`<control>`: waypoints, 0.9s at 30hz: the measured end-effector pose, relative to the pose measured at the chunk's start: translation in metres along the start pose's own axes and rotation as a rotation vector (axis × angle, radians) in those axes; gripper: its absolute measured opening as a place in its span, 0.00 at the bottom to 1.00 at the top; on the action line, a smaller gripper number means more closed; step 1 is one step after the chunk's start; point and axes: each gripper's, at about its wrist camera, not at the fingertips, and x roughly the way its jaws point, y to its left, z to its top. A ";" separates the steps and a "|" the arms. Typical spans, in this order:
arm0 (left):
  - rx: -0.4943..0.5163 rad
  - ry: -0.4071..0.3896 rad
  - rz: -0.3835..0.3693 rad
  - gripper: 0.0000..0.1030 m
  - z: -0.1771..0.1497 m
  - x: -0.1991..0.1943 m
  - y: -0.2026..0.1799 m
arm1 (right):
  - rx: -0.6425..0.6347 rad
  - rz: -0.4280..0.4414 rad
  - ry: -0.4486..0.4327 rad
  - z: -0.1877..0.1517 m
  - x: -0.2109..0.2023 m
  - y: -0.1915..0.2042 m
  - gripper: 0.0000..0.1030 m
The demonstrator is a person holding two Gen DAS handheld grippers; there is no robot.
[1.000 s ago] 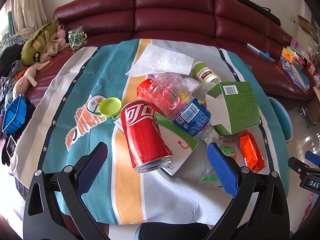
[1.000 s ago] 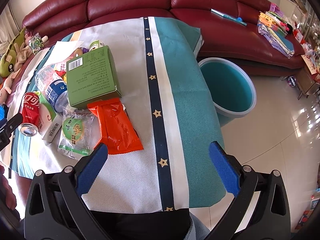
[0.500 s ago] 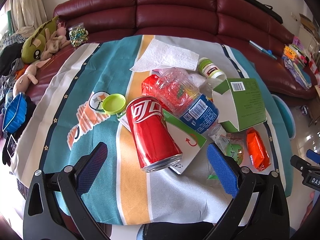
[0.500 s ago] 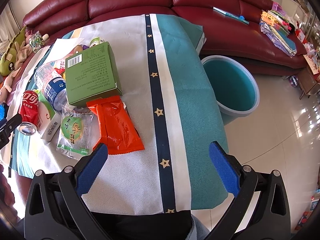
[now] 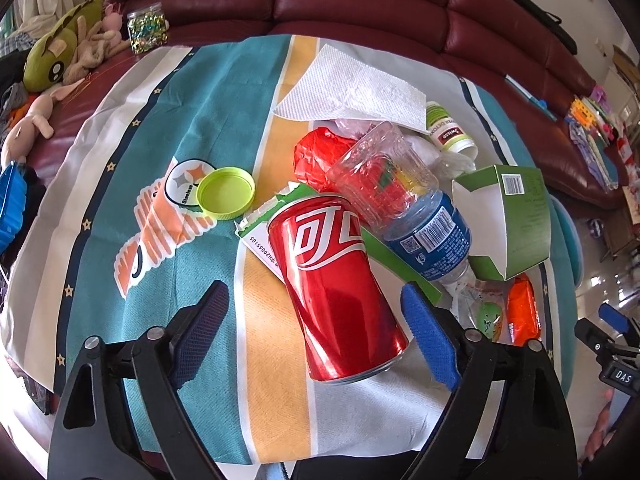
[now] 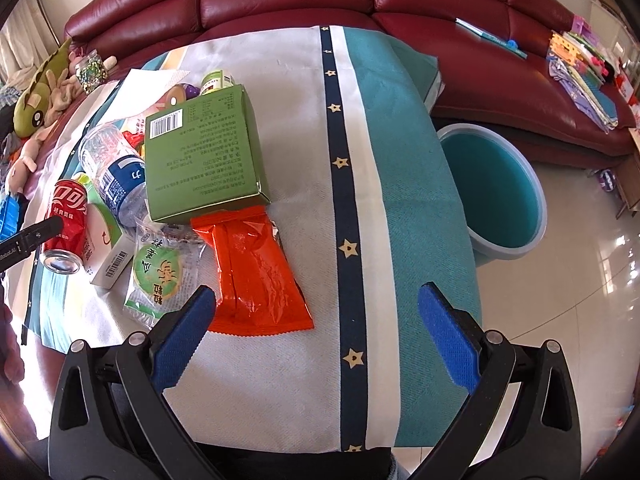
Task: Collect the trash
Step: 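Grasp the red can with the left tool while the right tool grasps the clear water bottle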
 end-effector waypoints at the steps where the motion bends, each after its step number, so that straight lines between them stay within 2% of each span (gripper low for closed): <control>1: 0.002 0.013 -0.003 0.76 0.000 0.003 0.000 | -0.007 0.006 -0.002 0.002 0.000 0.003 0.94; 6: 0.010 0.056 -0.026 0.62 0.001 0.018 -0.004 | -0.049 0.039 -0.006 0.018 -0.001 0.019 0.94; 7: 0.013 0.054 -0.036 0.57 0.001 0.019 -0.005 | -0.060 0.048 -0.006 0.021 -0.001 0.024 0.94; 8: 0.014 0.048 -0.042 0.47 0.000 0.019 -0.005 | -0.072 0.054 -0.006 0.024 -0.002 0.028 0.94; 14: 0.007 -0.011 -0.072 0.46 0.000 0.010 0.006 | -0.175 0.099 -0.002 0.040 -0.004 0.068 0.94; 23: -0.061 -0.064 -0.107 0.46 0.007 -0.006 0.055 | -0.371 0.143 0.008 0.071 0.006 0.154 0.94; 26: -0.096 -0.067 -0.115 0.46 0.007 -0.006 0.073 | -0.458 0.160 0.024 0.081 0.016 0.188 0.85; 27: -0.105 -0.065 -0.118 0.46 0.006 -0.006 0.078 | -0.479 0.170 0.040 0.084 0.022 0.198 0.79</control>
